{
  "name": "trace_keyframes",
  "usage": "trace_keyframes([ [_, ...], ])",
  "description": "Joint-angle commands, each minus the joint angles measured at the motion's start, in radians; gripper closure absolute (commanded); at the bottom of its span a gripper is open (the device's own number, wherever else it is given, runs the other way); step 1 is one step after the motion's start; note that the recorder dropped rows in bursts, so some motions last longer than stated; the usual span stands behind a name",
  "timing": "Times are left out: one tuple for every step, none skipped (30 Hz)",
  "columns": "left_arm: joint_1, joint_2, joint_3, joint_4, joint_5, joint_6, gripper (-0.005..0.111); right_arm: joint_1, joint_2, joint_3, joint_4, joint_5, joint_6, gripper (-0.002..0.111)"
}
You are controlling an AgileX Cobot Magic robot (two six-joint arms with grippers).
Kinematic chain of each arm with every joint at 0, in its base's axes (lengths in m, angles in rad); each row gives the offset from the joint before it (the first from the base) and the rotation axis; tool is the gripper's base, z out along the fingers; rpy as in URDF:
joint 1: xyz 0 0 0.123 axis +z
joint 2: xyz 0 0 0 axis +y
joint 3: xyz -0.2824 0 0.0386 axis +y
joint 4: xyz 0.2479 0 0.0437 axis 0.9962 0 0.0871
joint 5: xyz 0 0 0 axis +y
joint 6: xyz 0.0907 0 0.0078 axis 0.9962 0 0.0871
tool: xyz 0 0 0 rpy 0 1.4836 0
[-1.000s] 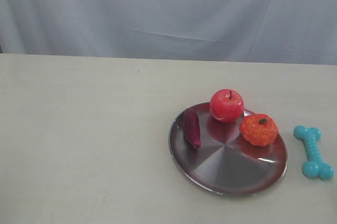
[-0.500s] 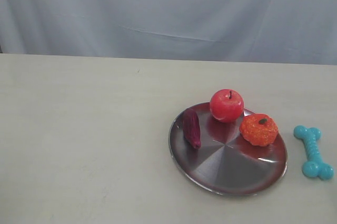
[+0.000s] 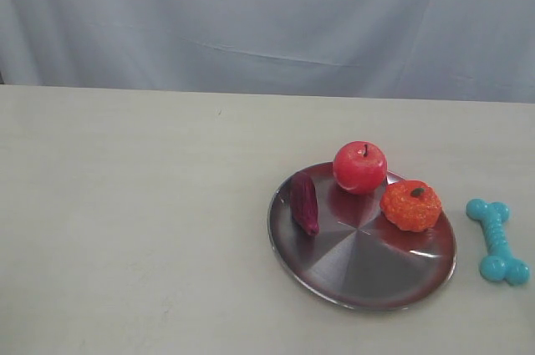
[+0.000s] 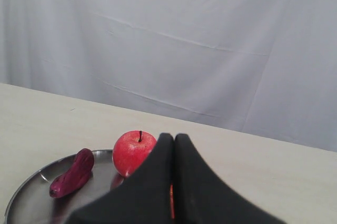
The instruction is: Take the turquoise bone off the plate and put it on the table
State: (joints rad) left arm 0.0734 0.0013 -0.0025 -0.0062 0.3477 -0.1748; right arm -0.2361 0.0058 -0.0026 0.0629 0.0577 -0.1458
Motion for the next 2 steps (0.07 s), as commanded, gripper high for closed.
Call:
trace_keyframes([
  [0.004, -0.001, 0.003, 0.006, -0.005, -0.002, 0.107, -0.006, -0.006, 0.003, 0.003, 0.001, 0.003, 0.109],
  [0.004, -0.001, 0.003, 0.006, -0.005, -0.002, 0.107, -0.006, -0.006, 0.003, 0.003, 0.001, 0.003, 0.109],
])
